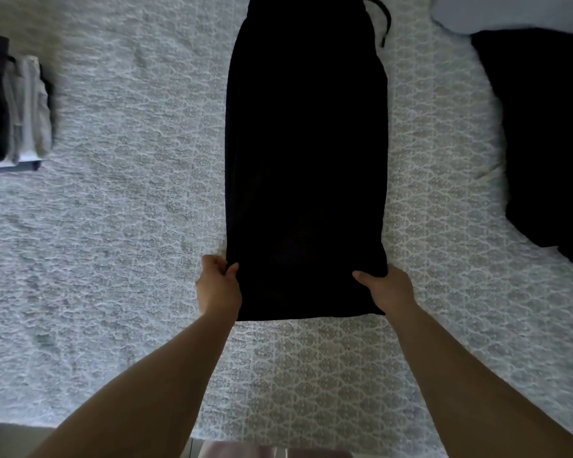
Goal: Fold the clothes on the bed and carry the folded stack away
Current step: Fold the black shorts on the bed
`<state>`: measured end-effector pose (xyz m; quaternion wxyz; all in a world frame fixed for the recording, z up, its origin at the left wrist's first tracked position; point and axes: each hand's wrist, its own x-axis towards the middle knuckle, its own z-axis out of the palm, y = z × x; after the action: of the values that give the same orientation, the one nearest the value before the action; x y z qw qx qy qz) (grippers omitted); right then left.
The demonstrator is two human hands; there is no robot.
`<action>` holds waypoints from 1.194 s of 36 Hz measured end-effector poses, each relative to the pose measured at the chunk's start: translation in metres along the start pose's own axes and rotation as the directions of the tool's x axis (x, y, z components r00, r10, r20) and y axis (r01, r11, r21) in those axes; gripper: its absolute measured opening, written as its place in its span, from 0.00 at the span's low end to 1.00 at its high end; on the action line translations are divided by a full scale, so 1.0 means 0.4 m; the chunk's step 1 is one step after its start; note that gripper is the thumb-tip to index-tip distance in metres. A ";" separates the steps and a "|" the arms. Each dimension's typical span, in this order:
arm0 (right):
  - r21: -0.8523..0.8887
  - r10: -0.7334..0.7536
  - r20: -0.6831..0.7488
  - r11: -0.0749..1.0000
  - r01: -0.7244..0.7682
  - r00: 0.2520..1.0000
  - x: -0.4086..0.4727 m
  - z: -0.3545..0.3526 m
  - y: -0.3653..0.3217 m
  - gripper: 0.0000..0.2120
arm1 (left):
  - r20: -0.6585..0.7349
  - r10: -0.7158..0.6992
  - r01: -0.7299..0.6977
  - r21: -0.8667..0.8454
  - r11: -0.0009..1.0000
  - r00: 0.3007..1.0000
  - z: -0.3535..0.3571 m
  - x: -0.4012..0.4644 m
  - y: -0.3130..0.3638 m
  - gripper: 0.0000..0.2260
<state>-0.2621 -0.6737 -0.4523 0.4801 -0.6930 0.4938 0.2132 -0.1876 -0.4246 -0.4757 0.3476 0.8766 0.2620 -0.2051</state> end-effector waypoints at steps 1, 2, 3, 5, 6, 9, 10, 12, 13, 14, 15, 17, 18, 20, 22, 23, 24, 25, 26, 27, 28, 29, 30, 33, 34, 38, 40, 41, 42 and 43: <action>-0.033 -0.003 -0.019 0.999 0.002 1.000 -0.003 0.002 0.001 0.20 | 0.002 0.002 -0.002 0.006 1.000 1.000 0.000 -0.001 -0.005 0.06; -0.058 -0.004 -0.051 0.998 0.001 0.999 -0.006 0.004 0.002 0.19 | 0.001 0.013 -0.013 0.020 1.000 1.000 0.001 -0.002 -0.008 0.07; -0.070 -0.008 -0.094 0.998 0.002 0.996 -0.006 0.004 0.003 0.17 | -0.004 0.031 -0.031 0.037 0.999 1.000 0.003 -0.003 -0.009 0.08; -0.065 -0.032 -0.184 0.998 0.020 0.982 -0.008 0.002 0.004 0.14 | -0.024 0.062 -0.060 0.078 0.995 0.998 0.007 -0.006 -0.011 0.13; -0.064 -0.052 -0.206 0.997 0.039 0.977 -0.008 0.002 0.004 0.12 | -0.031 0.064 -0.061 0.100 0.993 0.997 0.008 -0.011 -0.013 0.16; -0.077 -0.065 -0.182 0.996 0.052 0.981 -0.004 0.010 0.014 0.09 | 0.009 0.108 -0.108 0.199 0.974 0.994 0.009 -0.036 -0.035 0.17; -0.080 -0.053 -0.165 0.996 0.040 0.985 -0.008 0.017 0.018 0.14 | 0.031 0.128 -0.132 0.236 0.963 0.991 0.010 -0.045 -0.045 0.16; -0.074 -0.025 -0.126 0.997 0.015 0.992 -0.019 0.024 0.026 0.18 | 0.061 0.132 -0.143 0.252 0.957 0.989 0.011 -0.059 -0.055 0.14; -0.053 -0.008 -0.100 0.999 0.002 0.995 -0.025 0.025 0.026 0.16 | 0.072 0.112 -0.126 0.229 0.965 0.991 0.011 -0.065 -0.054 0.13; -0.006 0.016 -0.072 1.000 -0.016 0.997 -0.031 0.025 0.023 0.12 | 0.084 0.081 -0.095 0.181 0.979 0.993 0.010 -0.071 -0.050 0.11; 0.087 0.058 -0.037 0.995 -0.055 0.998 -0.036 0.025 0.018 0.07 | 0.097 0.042 -0.053 0.117 0.992 0.994 0.009 -0.077 -0.045 0.08; 0.330 0.167 0.022 0.930 -0.165 0.986 -0.045 0.024 0.002 0.06 | 0.101 -0.013 0.012 0.009 1.000 0.995 0.006 -0.087 -0.034 0.06; 0.386 0.199 0.027 0.902 -0.194 0.980 -0.048 0.023 -0.009 0.07 | 0.089 -0.034 0.036 -0.029 0.999 0.995 0.003 -0.091 -0.028 0.06; 0.337 0.221 0.013 0.917 -0.213 0.975 -0.063 0.018 -0.040 0.08 | 0.071 -0.097 0.102 -0.079 0.992 0.993 -0.012 -0.101 -0.010 0.06; 0.274 0.249 0.030 0.929 -0.247 0.968 -0.084 0.002 -0.082 0.09 | 0.092 -0.170 0.178 -0.077 0.981 0.981 -0.043 -0.105 0.022 0.09; 0.246 0.252 0.034 0.936 -0.252 0.967 -0.096 -0.013 -0.111 0.10 | 0.122 -0.194 0.202 -0.059 0.978 0.973 -0.065 -0.102 0.045 0.12; 0.209 0.237 0.027 0.949 -0.237 0.971 -0.106 -0.034 -0.147 0.12 | 0.160 -0.202 0.209 -0.031 0.977 0.966 -0.091 -0.097 0.075 0.17; 0.158 0.195 0.016 0.968 -0.195 0.981 -0.116 -0.060 -0.190 0.13 | 0.195 -0.191 0.194 0.005 0.981 0.962 -0.120 -0.090 0.112 0.21; 0.113 0.128 0.010 0.985 -0.128 0.992 -0.126 -0.086 -0.243 0.16 | 0.219 -0.154 0.149 0.042 0.988 0.963 -0.150 -0.080 0.159 0.24; 0.095 0.039 0.004 0.995 -0.039 0.999 -0.140 -0.113 -0.300 0.20 | 0.239 -0.091 0.076 0.070 0.995 0.967 -0.181 -0.072 0.217 0.26; 0.112 -0.043 -0.013 0.993 0.044 0.999 -0.157 -0.138 -0.361 0.24 | 0.253 0.000 -0.020 0.075 0.997 0.967 -0.213 -0.066 0.282 0.25; 0.146 -0.124 -0.050 0.981 0.130 0.991 -0.182 -0.161 -0.424 0.27 | 0.254 0.113 -0.132 0.058 0.990 0.961 -0.246 -0.066 0.353 0.22; 0.187 -0.216 -0.102 0.955 0.232 0.971 -0.209 -0.181 -0.484 0.26 | 0.230 0.231 -0.242 0.022 0.970 0.945 -0.279 -0.070 0.425 0.18; 0.242 -0.457 -0.316 0.808 0.537 0.831 -0.301 -0.220 -0.630 0.14 | 0.025 0.471 -0.462 -0.154 0.873 0.882 -0.370 -0.105 0.598 0.13; 0.233 -0.508 -0.373 0.759 0.608 0.777 -0.327 -0.226 -0.652 0.11 | -0.067 0.503 -0.505 -0.214 0.836 0.862 -0.393 -0.119 0.627 0.14; 0.076 -0.567 -0.364 0.773 0.630 0.739 -0.377 -0.217 -0.590 0.12 | -0.172 0.435 -0.465 -0.227 0.856 0.884 -0.422 -0.136 0.572 0.14; 0.059 -0.493 -0.275 0.848 0.526 0.825 -0.362 -0.196 -0.491 0.12 | -0.103 0.356 -0.369 -0.151 0.917 0.929 -0.405 -0.130 0.486 0.13; 0.053 -0.447 -0.227 0.881 0.469 0.865 -0.350 -0.185 -0.441 0.12 | -0.046 0.329 -0.332 -0.116 0.936 0.943 -0.393 -0.128 0.441 0.13; 0.050 -0.395 -0.179 0.911 0.410 0.901 -0.338 -0.175 -0.393 0.11 | 0.017 0.309 -0.306 -0.077 0.949 0.951 -0.379 -0.126 0.398 0.13; 0.054 -0.338 -0.131 0.936 0.347 0.932 -0.327 -0.165 -0.350 0.11 | 0.079 0.290 -0.288 -0.030 0.957 0.954 -0.365 -0.125 0.358 0.13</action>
<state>-0.2044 -0.6615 -0.2585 0.5054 -0.7612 0.4011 0.0656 -0.1144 -0.4246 -0.2783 0.3922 0.8932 0.1183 -0.1855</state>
